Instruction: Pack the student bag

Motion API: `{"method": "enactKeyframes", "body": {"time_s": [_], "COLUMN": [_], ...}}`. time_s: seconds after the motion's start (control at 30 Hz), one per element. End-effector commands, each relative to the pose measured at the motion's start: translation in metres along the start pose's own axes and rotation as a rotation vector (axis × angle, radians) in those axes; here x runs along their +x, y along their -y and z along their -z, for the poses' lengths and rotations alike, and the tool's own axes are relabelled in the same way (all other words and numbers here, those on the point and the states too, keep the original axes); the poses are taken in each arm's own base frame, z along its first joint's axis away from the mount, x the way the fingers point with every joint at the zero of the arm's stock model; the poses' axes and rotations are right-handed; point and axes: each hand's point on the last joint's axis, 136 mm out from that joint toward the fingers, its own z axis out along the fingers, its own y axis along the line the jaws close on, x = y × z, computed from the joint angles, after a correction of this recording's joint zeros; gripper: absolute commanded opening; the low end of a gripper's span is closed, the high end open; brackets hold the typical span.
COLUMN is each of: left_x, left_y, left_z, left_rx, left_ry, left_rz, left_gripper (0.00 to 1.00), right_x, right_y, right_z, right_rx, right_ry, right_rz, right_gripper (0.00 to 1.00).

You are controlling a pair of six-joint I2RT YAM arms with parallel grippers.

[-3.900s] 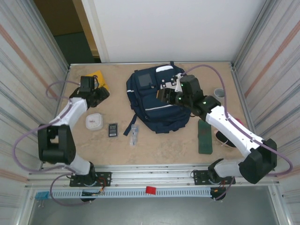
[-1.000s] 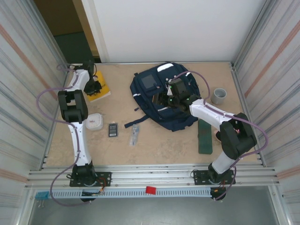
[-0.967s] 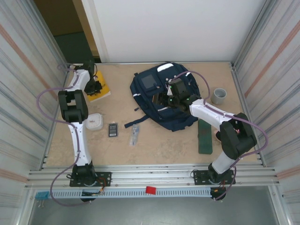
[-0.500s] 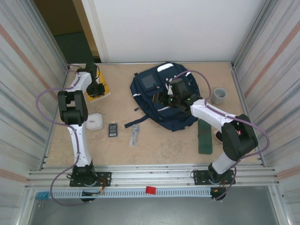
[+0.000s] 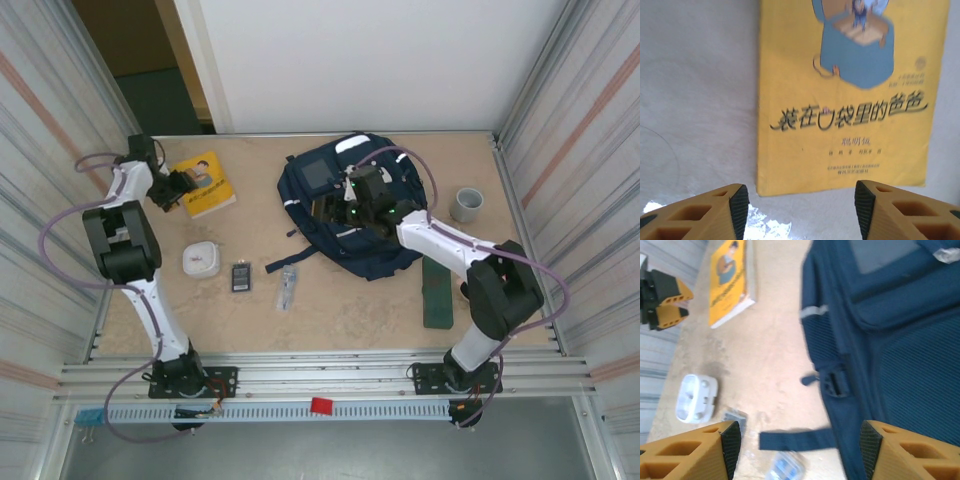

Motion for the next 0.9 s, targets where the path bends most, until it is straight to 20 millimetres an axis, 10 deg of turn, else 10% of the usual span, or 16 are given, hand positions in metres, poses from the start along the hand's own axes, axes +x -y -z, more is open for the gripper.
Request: {"method": "enactKeyframes", "body": {"time_s": [0.0, 0.33, 0.87], "left_x": [-0.005, -0.011, 0.0], "left_y": [0.015, -0.009, 0.001], "left_z": [-0.002, -0.035, -0.074], "left_rx": [0.076, -0.033, -0.027], "left_ry": [-0.005, -0.068, -0.207], "left_rz": [0.042, 0.035, -0.153], "left_gripper": [0.6, 0.58, 0.57], "right_x": [-0.009, -0.016, -0.003], "right_y": [-0.031, -0.065, -0.058], "right_z": [-0.016, -0.072, -0.09], "right_rx": [-0.073, -0.163, -0.164], "right_ry": [0.011, -0.009, -0.052], "right_rz": [0.091, 0.141, 0.148], "right_gripper": [0.66, 0.67, 0.68]}}
